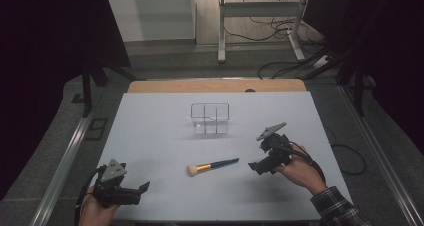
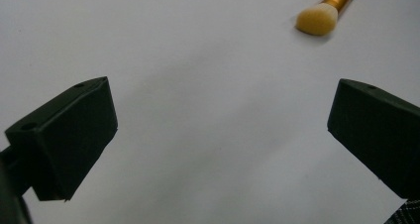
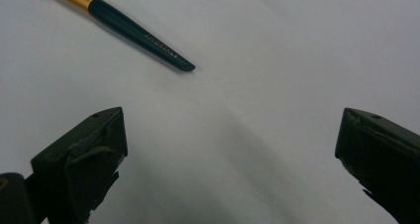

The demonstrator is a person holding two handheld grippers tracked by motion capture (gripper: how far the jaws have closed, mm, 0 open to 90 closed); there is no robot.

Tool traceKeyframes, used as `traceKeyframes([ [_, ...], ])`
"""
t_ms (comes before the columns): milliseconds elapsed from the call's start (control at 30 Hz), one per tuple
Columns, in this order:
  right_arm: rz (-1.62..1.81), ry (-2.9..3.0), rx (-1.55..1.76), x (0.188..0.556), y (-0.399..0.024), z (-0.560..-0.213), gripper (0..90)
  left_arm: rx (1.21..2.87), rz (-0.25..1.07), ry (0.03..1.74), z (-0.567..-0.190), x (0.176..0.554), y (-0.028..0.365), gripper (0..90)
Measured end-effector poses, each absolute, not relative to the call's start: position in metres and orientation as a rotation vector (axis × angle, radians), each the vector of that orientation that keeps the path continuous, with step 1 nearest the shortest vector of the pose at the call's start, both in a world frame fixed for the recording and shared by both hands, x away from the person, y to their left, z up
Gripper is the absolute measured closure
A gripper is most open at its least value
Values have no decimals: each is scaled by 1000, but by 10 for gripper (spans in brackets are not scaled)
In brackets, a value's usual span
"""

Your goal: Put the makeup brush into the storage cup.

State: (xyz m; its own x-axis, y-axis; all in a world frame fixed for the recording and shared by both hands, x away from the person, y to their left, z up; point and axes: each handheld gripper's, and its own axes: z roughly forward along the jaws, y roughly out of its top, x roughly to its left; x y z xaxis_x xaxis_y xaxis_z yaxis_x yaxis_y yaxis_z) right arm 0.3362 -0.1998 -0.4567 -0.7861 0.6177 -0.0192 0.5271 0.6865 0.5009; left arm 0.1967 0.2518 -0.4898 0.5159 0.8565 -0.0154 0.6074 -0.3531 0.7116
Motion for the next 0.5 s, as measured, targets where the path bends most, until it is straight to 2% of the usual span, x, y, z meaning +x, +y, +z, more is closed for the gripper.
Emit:
traceKeyframes([
  [500, 709, 2728, 908, 342, -185, -458, 6, 2089, 479, 1186, -490, 197, 251, 0],
])
